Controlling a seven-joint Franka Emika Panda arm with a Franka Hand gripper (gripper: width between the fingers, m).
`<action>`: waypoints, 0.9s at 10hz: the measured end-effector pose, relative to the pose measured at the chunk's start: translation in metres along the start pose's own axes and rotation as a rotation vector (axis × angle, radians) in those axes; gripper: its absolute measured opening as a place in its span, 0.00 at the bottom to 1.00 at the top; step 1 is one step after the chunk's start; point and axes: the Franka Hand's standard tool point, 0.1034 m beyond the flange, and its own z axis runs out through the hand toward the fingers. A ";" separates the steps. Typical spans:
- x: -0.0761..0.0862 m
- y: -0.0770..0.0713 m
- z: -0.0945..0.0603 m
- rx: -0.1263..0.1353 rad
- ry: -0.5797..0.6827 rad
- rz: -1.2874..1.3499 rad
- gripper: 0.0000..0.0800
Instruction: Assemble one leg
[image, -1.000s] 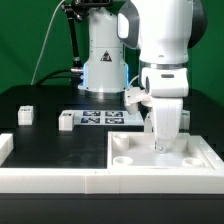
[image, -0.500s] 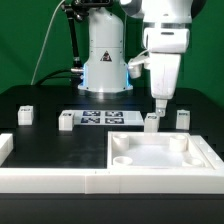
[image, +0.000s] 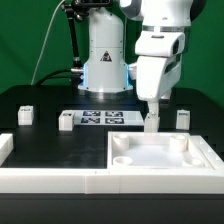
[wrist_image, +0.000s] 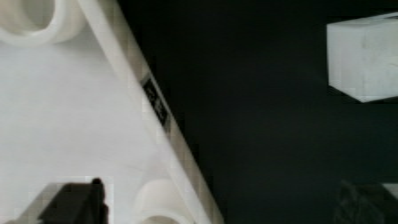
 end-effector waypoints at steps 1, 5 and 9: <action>-0.006 -0.006 0.005 0.024 0.000 0.185 0.81; 0.008 -0.043 0.013 0.043 0.005 0.709 0.81; 0.024 -0.061 0.013 0.066 0.002 1.014 0.81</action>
Offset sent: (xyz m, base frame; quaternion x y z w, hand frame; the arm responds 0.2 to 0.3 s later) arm -0.0259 0.0234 -0.0052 -0.0242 0.0159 0.3365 0.9412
